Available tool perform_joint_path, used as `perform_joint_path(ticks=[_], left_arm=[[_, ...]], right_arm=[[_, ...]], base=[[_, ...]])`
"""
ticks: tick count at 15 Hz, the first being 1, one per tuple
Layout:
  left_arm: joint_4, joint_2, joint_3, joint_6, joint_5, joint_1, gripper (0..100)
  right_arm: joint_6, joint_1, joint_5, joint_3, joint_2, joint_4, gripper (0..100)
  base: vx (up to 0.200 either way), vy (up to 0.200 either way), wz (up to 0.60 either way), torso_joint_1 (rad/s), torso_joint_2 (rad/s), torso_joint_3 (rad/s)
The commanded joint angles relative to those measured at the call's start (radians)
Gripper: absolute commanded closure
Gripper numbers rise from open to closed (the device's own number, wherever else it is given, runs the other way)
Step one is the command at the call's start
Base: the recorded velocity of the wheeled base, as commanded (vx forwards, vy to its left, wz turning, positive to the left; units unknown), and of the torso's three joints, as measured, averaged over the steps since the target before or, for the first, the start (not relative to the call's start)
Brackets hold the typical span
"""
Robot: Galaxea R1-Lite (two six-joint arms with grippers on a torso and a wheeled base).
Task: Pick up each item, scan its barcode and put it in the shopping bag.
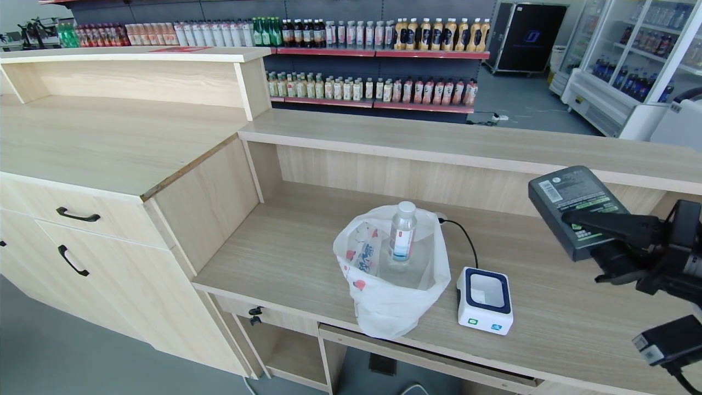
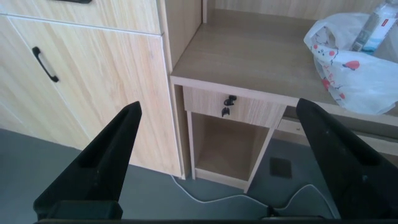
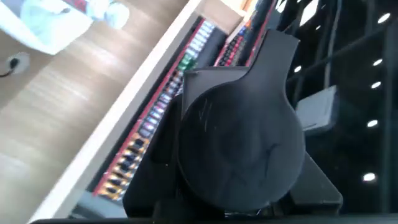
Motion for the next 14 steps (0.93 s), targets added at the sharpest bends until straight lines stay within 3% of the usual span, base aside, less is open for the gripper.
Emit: perform_joint_path(ticks=[1, 6, 8, 11, 14], left_arm=[[0.0, 0.0, 0.0, 0.0, 0.0, 0.0, 0], [0.0, 0.0, 0.0, 0.0, 0.0, 0.0, 0], [0.0, 0.0, 0.0, 0.0, 0.0, 0.0, 0], [0.0, 0.0, 0.0, 0.0, 0.0, 0.0, 0], [0.0, 0.0, 0.0, 0.0, 0.0, 0.0, 0]], right_arm=[[-0.16, 0.176, -0.009, 0.01, -0.033, -0.007, 100], [-0.166, 0.412, -0.008, -0.009, -0.029, -0.211, 100], [-0.177, 0.527, -0.008, -0.021, -0.038, -0.22, 100], [-0.206, 0.621, -0.008, -0.022, -0.047, -0.217, 100], [-0.217, 0.641, -0.003, -0.018, -0.075, -0.197, 100]], base=[[0.0, 0.0, 0.0, 0.0, 0.0, 0.0], [0.0, 0.0, 0.0, 0.0, 0.0, 0.0], [0.0, 0.0, 0.0, 0.0, 0.0, 0.0], [0.0, 0.0, 0.0, 0.0, 0.0, 0.0], [0.0, 0.0, 0.0, 0.0, 0.0, 0.0]])
